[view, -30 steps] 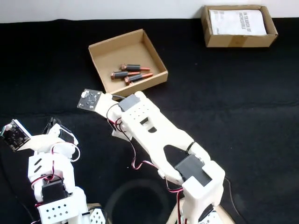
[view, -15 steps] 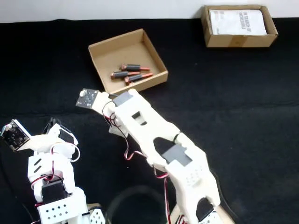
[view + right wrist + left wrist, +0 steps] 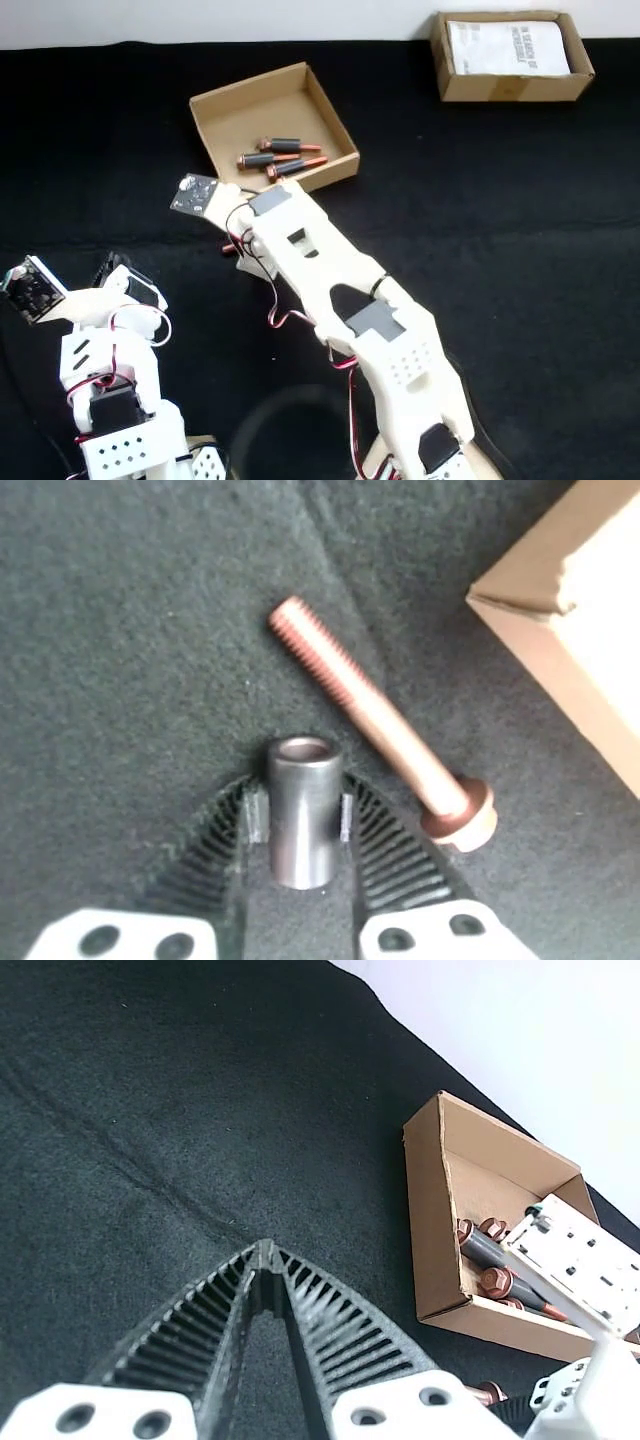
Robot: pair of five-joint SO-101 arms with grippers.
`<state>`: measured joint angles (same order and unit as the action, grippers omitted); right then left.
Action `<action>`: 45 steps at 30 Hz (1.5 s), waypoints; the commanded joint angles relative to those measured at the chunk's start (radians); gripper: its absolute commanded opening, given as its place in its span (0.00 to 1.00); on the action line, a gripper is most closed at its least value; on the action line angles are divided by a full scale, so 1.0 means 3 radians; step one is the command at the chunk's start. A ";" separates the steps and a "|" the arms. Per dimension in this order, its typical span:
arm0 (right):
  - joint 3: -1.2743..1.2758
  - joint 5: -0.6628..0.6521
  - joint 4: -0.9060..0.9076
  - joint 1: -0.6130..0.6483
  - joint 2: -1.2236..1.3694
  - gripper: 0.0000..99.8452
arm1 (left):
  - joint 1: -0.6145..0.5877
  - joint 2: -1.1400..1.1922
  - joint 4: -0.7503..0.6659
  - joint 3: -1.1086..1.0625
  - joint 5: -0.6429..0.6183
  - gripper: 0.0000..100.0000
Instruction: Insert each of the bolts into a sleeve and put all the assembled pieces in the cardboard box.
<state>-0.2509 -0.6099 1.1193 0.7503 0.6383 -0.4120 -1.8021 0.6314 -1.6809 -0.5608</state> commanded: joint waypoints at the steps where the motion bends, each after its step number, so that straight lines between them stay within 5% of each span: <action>1: -0.0222 -0.0020 0.0309 -0.0095 0.0003 0.01 | -0.0043 -0.0049 0.0026 -0.0049 -0.0015 0.01; 12: -0.2918 0.0215 0.2094 -0.0432 0.0013 0.01 | -0.0023 -0.0038 0.0020 -0.0049 -0.0015 0.01; 19: -0.4207 0.0706 0.2161 -0.1082 -0.0192 0.01 | -0.0023 -0.0033 0.0046 -0.0049 -0.0010 0.01; 22: -0.4196 0.0895 0.2161 -0.1271 -0.0555 0.01 | -0.0018 -0.0033 0.0179 -0.0049 0.0404 0.01; 28: -0.3286 0.0977 0.2161 -0.1496 -0.1532 0.01 | 0.0018 -0.0033 0.0409 -0.0049 0.1366 0.01; 36: -0.1327 0.0977 0.2151 -0.1741 -0.3209 0.01 | 0.0304 -0.0038 0.0726 -0.0049 0.1529 0.01; 45: 0.0417 0.0977 0.2135 -0.2100 -0.4831 0.01 | 0.0473 -0.0038 0.1048 0.0054 0.3667 0.01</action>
<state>-0.2493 -0.3261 1.7561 0.1657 -0.6659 -0.3092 -1.8021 0.9030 -1.6824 0.3491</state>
